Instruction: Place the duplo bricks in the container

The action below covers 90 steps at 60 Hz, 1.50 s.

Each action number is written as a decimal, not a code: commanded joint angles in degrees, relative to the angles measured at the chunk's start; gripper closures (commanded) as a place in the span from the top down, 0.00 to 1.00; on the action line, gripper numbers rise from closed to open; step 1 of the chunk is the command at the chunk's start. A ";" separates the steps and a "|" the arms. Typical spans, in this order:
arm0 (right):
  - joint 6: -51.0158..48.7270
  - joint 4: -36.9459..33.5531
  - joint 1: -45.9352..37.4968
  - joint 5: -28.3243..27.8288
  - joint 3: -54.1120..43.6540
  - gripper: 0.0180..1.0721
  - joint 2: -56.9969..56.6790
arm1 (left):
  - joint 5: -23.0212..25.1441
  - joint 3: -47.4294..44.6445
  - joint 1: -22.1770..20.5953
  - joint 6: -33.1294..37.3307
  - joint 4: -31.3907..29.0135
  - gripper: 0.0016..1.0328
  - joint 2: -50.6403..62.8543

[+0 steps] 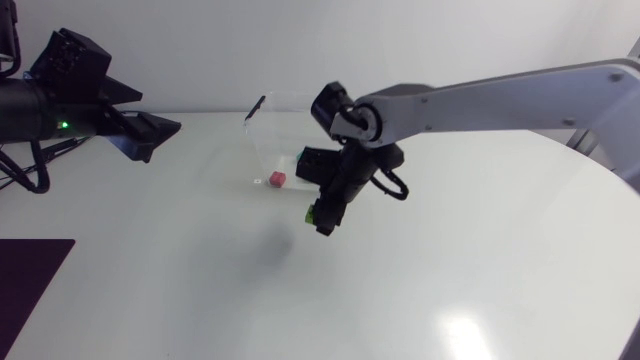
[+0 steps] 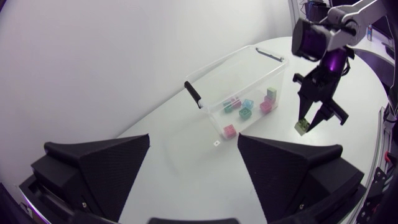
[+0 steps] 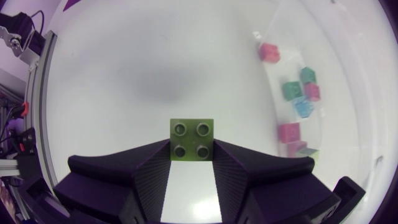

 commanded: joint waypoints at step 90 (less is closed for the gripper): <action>17.18 8.56 -13.43 7.16 24.54 0.96 6.70 | 0.37 -33.28 11.03 -11.86 -1.08 0.96 -43.99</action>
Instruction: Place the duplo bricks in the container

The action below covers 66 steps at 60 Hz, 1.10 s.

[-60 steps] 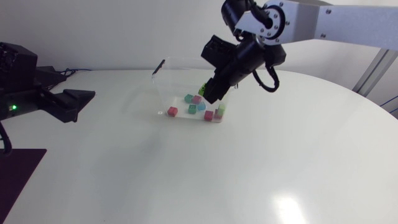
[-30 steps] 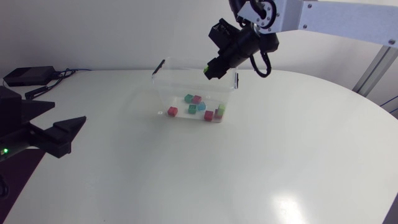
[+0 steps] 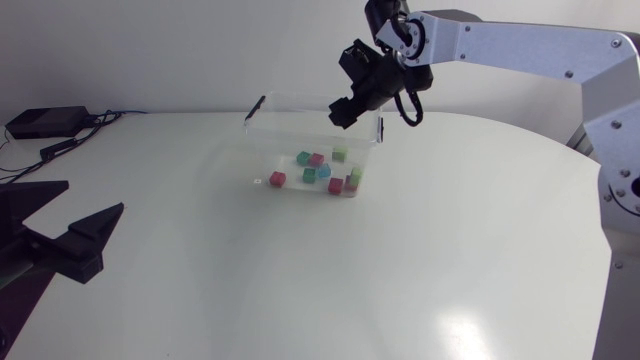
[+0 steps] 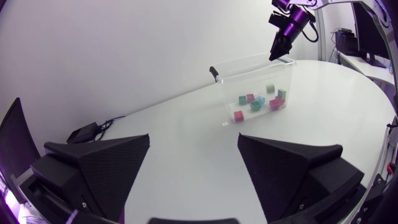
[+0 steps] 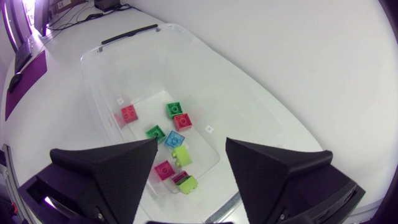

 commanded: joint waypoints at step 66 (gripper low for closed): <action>10.94 18.09 1.29 25.56 -57.85 0.96 -59.78 | -4.33 -13.34 4.14 -2.79 12.49 0.96 -10.73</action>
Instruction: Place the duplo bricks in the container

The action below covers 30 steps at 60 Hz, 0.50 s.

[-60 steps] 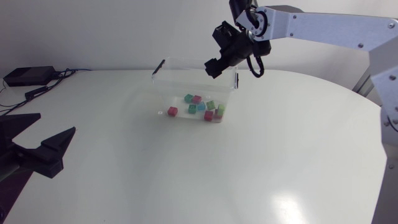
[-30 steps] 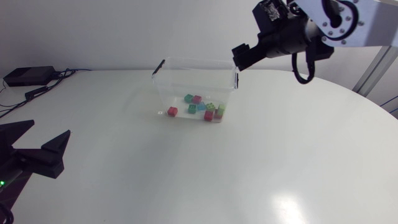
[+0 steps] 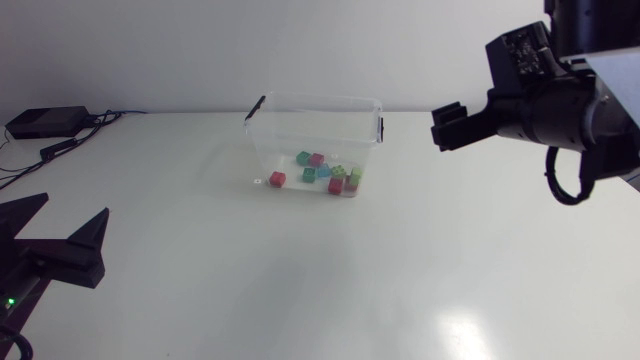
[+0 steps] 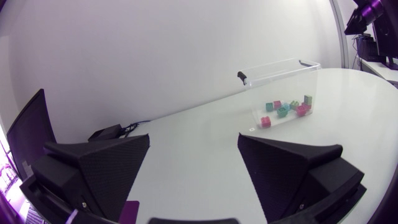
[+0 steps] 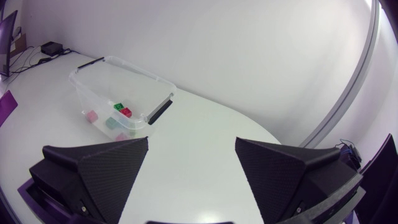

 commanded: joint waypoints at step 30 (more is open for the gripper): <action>-4.61 0.42 -0.24 10.04 -17.66 0.96 -28.00 | -0.29 -5.49 0.69 -1.90 1.94 0.96 -8.09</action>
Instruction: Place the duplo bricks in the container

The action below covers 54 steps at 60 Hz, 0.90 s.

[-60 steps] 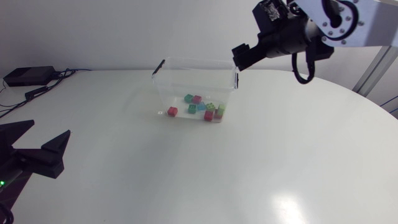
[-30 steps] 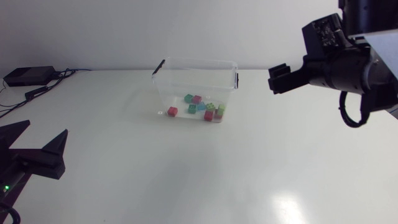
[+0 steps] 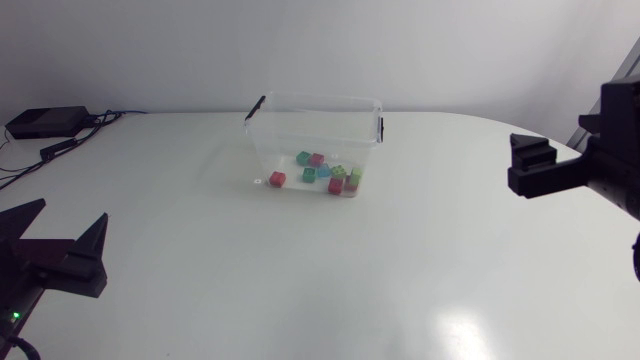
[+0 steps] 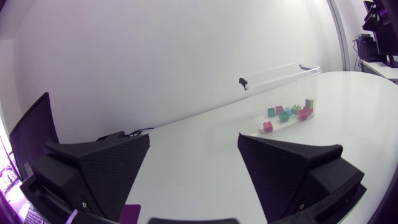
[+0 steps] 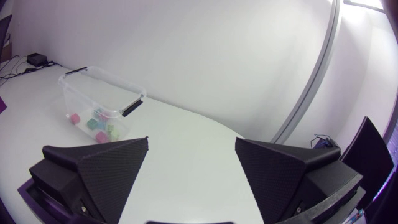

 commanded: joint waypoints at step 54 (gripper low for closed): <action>-11.08 4.58 -8.28 4.09 -25.68 0.95 -38.46 | -0.44 -7.36 -1.16 -4.25 5.79 0.96 -6.64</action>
